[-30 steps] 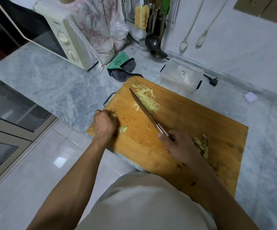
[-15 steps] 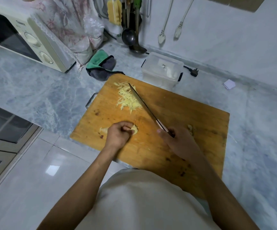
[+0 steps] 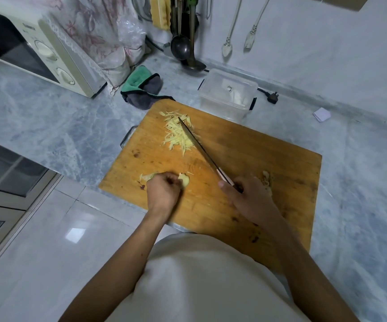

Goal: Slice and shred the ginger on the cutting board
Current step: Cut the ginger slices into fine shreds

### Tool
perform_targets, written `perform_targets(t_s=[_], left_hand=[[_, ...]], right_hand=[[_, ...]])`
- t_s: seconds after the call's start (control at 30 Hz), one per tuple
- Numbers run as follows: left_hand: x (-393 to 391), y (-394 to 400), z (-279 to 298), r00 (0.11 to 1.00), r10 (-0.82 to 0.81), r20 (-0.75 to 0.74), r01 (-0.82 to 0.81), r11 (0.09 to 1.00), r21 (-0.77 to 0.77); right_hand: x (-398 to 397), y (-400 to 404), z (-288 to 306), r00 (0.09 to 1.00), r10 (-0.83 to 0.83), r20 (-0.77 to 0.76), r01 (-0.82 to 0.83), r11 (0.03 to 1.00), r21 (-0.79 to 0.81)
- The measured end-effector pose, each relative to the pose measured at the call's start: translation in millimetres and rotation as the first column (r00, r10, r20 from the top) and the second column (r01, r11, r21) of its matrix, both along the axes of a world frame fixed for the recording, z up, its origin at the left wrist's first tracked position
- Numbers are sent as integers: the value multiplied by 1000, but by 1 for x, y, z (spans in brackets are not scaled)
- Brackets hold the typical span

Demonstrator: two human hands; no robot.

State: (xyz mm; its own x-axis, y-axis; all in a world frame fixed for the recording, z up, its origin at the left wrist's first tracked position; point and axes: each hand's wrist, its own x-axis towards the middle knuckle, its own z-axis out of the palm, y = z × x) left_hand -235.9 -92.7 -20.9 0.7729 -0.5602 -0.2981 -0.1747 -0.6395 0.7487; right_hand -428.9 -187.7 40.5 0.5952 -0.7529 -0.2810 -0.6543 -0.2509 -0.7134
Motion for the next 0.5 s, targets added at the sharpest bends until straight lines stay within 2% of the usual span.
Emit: perform_targets(t_s=[0.2,0.27,0.33,0.4,0.43,0.5], left_hand=[[-5,7,2,954,-171,247,152,984,95],[-5,9,0,960,-147,239,144,989,33],[-2,13,-3,991,-73,109,80,995,-62],[2,14,-5,997,-17,-80,10,995,-96],[3,14,-5,978,23,-208,-51,991,-127],[5,18,-2,873,133,-470,-238,956,-172]], right_hand=[[-1,-1,-4,999,31,32,-31,1000,1],[-3,-1,-4,999,38,39,-38,999,7],[-5,-1,-3,999,39,37,-40,999,14],[-7,-1,-4,999,37,39,-38,999,24],[-7,-1,-4,998,37,43,-38,999,29],[-8,-1,-5,998,39,44,-40,999,34]])
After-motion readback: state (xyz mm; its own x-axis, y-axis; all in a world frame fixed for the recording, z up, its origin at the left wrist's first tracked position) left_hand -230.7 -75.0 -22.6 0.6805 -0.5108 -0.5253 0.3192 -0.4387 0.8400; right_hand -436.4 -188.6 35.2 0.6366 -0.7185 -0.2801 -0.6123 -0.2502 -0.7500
